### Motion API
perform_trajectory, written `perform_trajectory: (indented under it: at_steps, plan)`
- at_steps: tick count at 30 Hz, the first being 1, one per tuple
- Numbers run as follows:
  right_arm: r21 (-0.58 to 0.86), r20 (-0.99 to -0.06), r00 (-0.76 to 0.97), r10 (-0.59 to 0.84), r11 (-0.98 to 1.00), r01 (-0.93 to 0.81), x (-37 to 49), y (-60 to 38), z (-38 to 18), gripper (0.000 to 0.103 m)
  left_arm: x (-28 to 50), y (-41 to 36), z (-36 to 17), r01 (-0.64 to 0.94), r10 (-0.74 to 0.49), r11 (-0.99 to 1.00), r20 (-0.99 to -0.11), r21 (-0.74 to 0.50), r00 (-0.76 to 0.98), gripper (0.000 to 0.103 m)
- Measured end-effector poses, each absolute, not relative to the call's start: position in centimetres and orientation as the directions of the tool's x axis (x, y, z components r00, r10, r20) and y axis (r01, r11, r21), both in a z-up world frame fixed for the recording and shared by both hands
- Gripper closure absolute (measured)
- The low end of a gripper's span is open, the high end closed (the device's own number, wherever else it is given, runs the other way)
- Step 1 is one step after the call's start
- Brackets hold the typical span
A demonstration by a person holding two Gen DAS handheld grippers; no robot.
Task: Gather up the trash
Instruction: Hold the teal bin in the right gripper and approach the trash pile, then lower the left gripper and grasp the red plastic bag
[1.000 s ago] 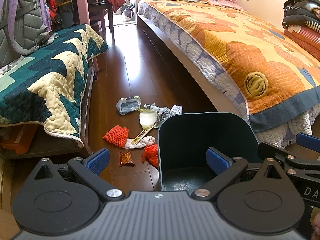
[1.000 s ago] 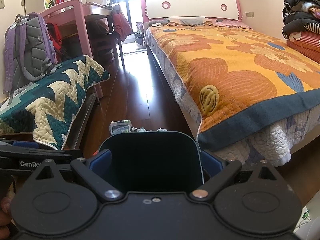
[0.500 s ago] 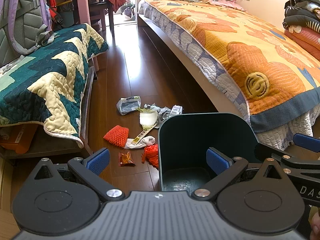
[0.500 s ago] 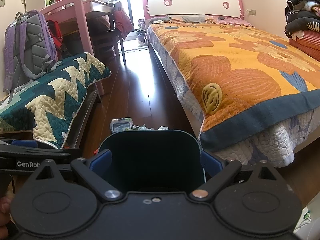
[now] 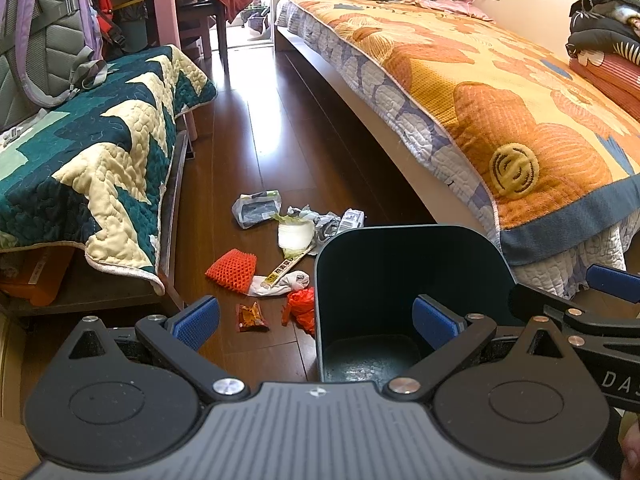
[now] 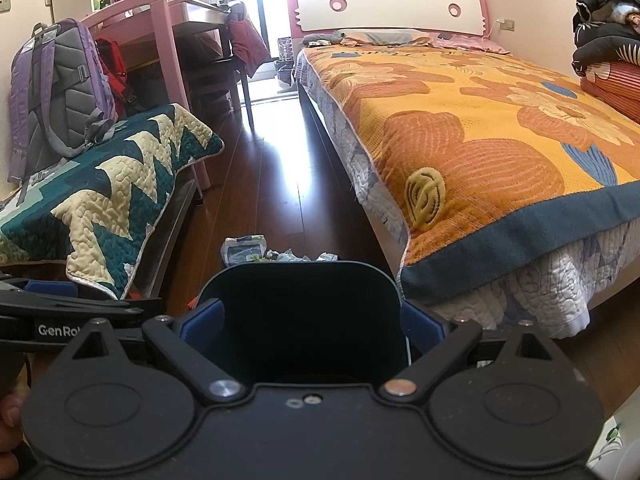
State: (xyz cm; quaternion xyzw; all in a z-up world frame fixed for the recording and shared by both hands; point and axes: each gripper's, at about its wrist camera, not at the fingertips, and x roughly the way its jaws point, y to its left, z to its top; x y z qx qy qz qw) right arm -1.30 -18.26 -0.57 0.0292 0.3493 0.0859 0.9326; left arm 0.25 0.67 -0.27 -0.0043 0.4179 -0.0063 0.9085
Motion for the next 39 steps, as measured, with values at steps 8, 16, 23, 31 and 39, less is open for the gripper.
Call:
perform_trajectory:
  at_steps: [8, 16, 23, 31, 39]
  plan:
    - [0.103, -0.654, 0.737, 0.173, 0.985, -0.140, -1.3, -18.7, -0.5, 0.008, 0.6, 0.5, -0.4, 0.000, -0.011, 1.000, -0.761, -0.015, 0.649, 0.000]
    - [0.109, -0.652, 0.736, 0.182, 0.983, -0.147, -1.4, -19.1, -0.5, 0.008, 0.7, 0.3, -0.3, -0.002, -0.015, 1.000, -0.764, -0.021, 0.645, 0.000]
    - [0.141, -0.674, 0.712, 0.195, 0.981, -0.135, -1.3, -20.9, -0.7, 0.015, 1.7, -0.5, 0.6, 0.009, 0.027, 0.999, -0.730, 0.045, 0.683, 0.000]
    - [0.164, -0.670, 0.705, 0.231, 0.973, -0.163, -1.6, -23.1, -0.5, 0.015, 3.9, -1.4, 3.9, 0.011, 0.077, 0.993, -0.705, 0.119, 0.705, 0.000]
    - [0.179, -0.701, 0.663, 0.264, 0.964, -0.194, 0.3, -23.2, -2.3, 0.015, 9.4, 2.8, 6.8, 0.017, -0.008, 1.000, -0.760, 0.003, 0.650, 0.000]
